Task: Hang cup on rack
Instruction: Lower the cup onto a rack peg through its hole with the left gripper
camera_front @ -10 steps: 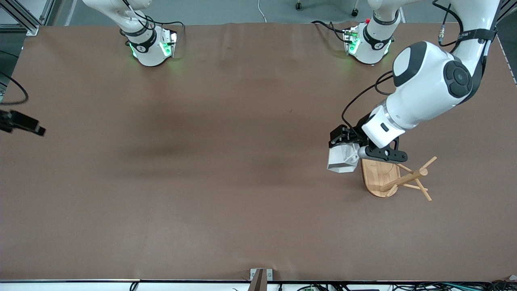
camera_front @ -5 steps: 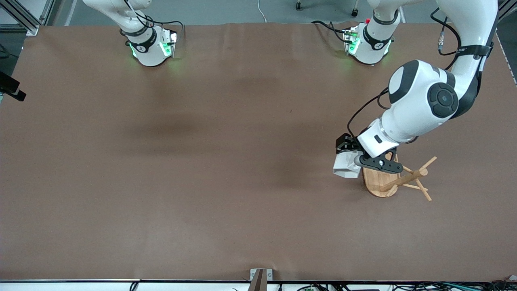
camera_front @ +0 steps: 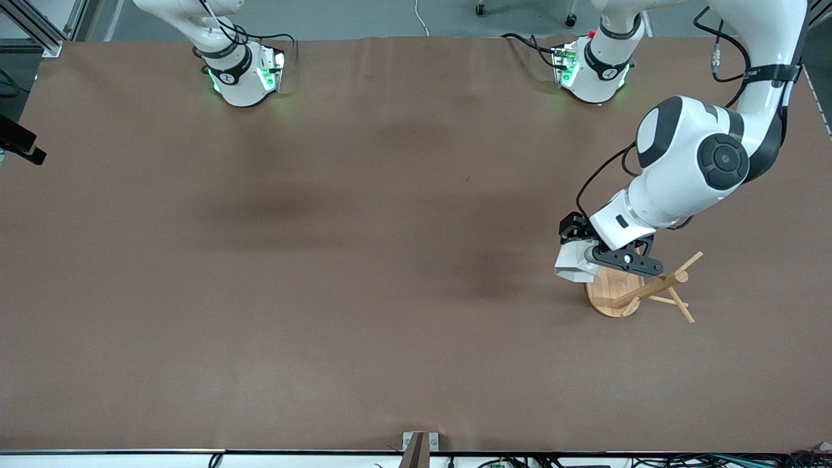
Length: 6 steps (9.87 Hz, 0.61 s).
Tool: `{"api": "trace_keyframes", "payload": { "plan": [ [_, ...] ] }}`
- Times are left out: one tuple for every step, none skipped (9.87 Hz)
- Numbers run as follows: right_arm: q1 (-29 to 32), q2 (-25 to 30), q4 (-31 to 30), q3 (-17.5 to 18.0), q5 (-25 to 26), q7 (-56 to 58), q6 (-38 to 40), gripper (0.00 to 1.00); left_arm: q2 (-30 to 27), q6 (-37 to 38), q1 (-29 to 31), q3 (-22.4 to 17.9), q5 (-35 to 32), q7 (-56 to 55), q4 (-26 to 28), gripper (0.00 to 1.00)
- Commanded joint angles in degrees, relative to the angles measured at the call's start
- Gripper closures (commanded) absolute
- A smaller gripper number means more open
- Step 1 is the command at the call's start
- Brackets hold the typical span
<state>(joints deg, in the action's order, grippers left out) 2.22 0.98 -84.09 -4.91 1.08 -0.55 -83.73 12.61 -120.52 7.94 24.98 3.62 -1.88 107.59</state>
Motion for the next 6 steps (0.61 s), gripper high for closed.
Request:
{"api": "trace_keyframes", "payload": {
  "plan": [
    [0.77, 0.87, -1.16, 0.69, 0.85, -0.60, -0.73, 0.00, -2.41, 0.02, -0.65, -3.16, -0.89, 3.17, 4.38, 1.00],
    [0.86, 0.87, -1.16, 0.60, 0.86, -0.51, -0.82, 0.00, -2.32, 0.11, -0.65, -4.31, -0.80, 6.16, 4.38, 1.00],
    [0.94, 0.87, -1.16, 0.60, 0.86, -0.51, -0.83, 0.00, -2.32, 0.11, -0.65, -5.71, -0.72, 8.10, 4.38, 1.00],
    [1.03, 0.87, -1.16, 0.52, 0.86, -0.51, -0.83, 0.00, -2.23, 0.11, -0.74, -6.16, -0.71, 8.99, 4.30, 1.00],
    [1.12, 0.78, -1.16, 0.43, 0.86, -0.51, -0.74, 0.00, -1.89, 0.11, -0.82, -6.86, -0.71, 9.78, 3.69, 1.00],
    [1.12, 0.78, -1.16, 0.43, 0.86, -0.42, -0.74, 0.00, -1.53, 0.11, -1.26, -8.00, -0.71, 11.27, 2.46, 1.00]
  ]
}}
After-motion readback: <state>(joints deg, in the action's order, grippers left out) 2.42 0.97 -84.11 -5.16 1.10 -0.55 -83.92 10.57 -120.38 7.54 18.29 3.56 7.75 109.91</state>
